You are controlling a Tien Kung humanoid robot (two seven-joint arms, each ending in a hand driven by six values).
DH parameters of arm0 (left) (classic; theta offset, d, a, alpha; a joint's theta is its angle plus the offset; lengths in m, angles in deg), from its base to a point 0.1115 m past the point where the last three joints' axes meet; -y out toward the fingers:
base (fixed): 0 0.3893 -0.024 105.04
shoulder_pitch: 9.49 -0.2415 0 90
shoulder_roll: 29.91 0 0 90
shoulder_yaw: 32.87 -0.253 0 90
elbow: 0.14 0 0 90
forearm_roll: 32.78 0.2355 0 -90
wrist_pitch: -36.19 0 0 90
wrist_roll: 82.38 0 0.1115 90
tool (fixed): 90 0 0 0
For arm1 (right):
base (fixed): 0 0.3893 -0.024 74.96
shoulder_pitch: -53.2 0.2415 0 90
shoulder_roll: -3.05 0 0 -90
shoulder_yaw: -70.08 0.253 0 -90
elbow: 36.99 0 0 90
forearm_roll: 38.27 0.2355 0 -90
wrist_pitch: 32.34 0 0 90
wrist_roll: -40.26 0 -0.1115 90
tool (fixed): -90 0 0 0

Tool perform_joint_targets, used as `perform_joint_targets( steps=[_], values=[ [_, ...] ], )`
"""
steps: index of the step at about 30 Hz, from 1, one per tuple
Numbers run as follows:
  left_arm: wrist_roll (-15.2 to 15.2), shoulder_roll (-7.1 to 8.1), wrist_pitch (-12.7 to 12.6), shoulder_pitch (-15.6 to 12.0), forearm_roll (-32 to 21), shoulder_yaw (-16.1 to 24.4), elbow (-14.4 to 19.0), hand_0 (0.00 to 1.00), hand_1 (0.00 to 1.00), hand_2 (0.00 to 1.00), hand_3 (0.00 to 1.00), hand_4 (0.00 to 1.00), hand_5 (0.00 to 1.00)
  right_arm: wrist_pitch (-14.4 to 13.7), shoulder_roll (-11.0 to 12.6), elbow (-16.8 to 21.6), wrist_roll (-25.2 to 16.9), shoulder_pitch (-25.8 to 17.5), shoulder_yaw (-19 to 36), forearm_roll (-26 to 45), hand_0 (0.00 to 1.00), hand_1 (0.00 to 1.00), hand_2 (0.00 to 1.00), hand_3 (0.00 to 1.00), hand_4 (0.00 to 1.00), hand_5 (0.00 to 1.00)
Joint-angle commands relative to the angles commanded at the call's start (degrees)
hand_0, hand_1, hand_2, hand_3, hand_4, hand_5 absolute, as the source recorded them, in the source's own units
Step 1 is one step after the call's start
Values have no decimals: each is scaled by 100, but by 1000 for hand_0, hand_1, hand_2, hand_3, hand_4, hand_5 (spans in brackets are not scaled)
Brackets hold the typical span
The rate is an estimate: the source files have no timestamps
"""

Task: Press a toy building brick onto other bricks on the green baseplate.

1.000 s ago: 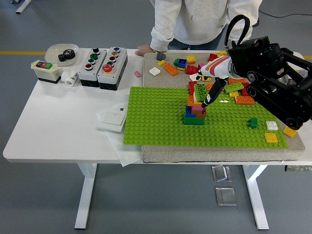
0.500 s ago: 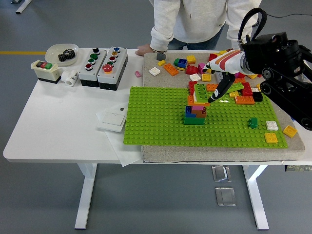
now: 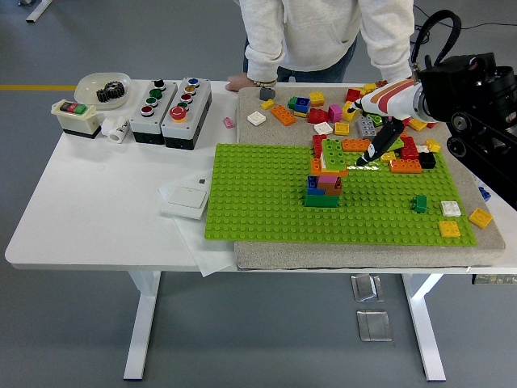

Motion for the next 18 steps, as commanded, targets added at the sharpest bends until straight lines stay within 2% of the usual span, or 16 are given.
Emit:
perform_joint_targets(
  steps=[2, 3, 5, 7, 8, 9, 13, 14, 15, 18],
  values=[
    [6, -4, 5, -1, 26, 18, 0, 860, 847, 844, 643, 730, 641, 0, 74, 114, -2, -127, 218, 65, 553, 631, 856, 975, 998, 310],
    [7, -6, 6, -2, 36, 25, 0, 859, 846, 845, 643, 732, 645, 0, 111, 172, 4, -197, 307, 89, 575, 625, 797, 872, 655, 173],
    [8, -10, 8, -1, 49, 32, 0, 859, 846, 845, 643, 732, 645, -19, 203, 312, 35, -402, 573, 246, 575, 625, 797, 872, 655, 173],
    [6, -14, 7, 4, 47, 36, 0, 859, 846, 845, 643, 732, 645, -186, 290, 416, 30, -600, 777, 506, 575, 625, 797, 872, 655, 173],
    [6, -18, 8, 7, 52, 43, 0, 859, 846, 845, 643, 732, 645, -392, 339, 473, 16, -704, 848, 642, 575, 625, 797, 872, 655, 173],
    [6, -20, 9, 10, 58, 47, 0, 859, 846, 844, 643, 730, 643, -583, 375, 516, -2, -778, 898, 726, 617, 669, 752, 676, 765, 460],
    [9, -35, 9, 23, 86, 80, 0, 859, 846, 844, 643, 730, 643, -1355, 483, 685, -103, -1075, 1045, 1035, 617, 669, 752, 676, 765, 460],
    [10, -39, 10, 26, 91, 83, 0, 859, 846, 844, 643, 730, 643, -1502, 496, 722, -136, -1127, 1071, 1098, 617, 669, 752, 676, 765, 460],
    [11, -41, 11, 31, 98, 88, 0, 859, 845, 845, 644, 731, 646, -1640, 506, 756, -172, -1175, 1100, 1161, 653, 684, 743, 608, 772, 533],
    [16, -50, 11, 44, 131, 116, 0, 859, 845, 845, 644, 731, 646, -1921, 545, 887, -264, -1312, 1198, 1449, 653, 684, 743, 608, 772, 533]
  ],
)
